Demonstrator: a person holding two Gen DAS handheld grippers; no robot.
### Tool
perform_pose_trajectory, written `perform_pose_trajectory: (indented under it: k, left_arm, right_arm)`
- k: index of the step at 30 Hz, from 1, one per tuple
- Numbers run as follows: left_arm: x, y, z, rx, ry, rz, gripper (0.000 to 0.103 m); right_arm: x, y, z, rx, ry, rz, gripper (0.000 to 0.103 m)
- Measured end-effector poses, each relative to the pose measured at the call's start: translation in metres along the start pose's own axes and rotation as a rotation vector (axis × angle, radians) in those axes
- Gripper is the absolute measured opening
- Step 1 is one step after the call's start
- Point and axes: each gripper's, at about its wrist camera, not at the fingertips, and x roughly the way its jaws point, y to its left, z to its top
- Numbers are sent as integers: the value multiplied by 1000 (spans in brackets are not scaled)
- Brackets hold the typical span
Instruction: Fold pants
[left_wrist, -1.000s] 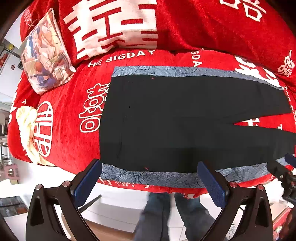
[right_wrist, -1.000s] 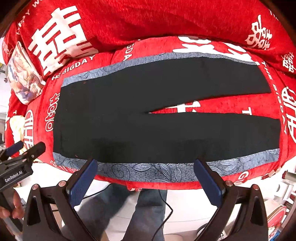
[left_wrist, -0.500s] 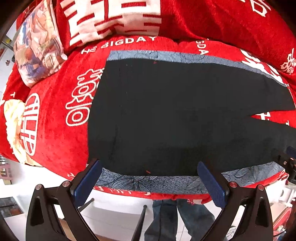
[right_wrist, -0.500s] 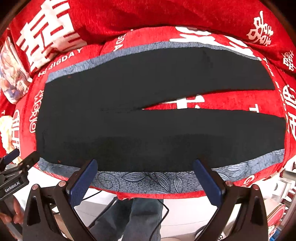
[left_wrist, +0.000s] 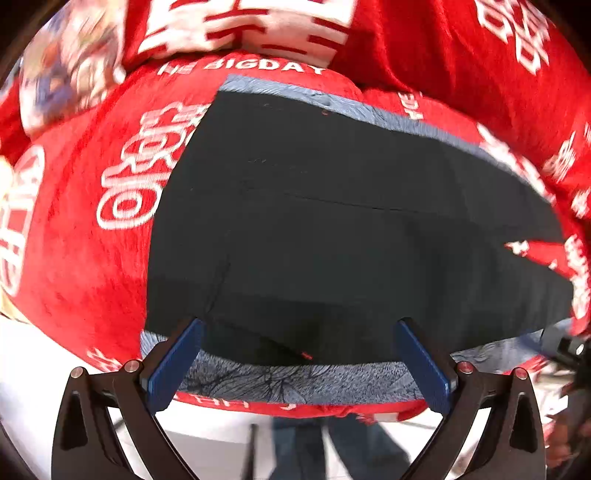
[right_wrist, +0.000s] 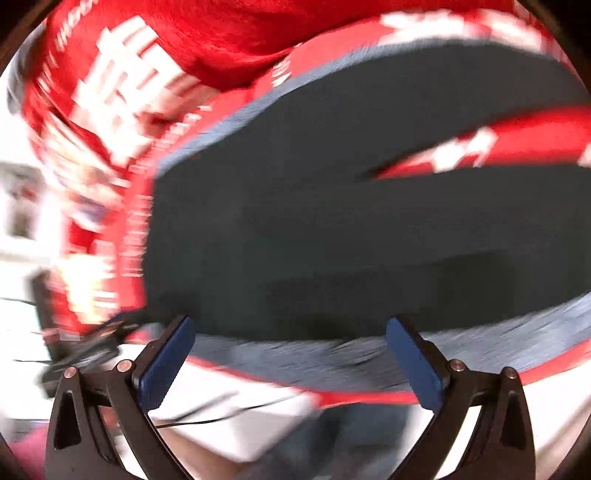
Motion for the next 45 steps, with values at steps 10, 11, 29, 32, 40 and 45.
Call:
perform_pose_trajectory:
  k: [10,11,29,32,40,45]
  left_arm:
    - [46,62,-46,-199,129,-167,103]
    - [50,63,-47,-213,137,-180,103]
    - [63,74,-49,-350,119,-226,103]
    - [60,77,-49,-392,91,-217,95]
    - [32,74,-38,-399,86,-217,29]
    - [-17,49,0,-370,-7,-231,29]
  right_arm:
    - [45,-81,-58,278,68,224,100]
    - [47,-87,-59,298,64,240,100]
    - [34,-108,-58,406,-63,406,100]
    - [41,-110,-60,436,-39,407,92]
    - [29,-99,-49,444,-4,333,9]
    - [-16,-57,2,289,-8,352,9]
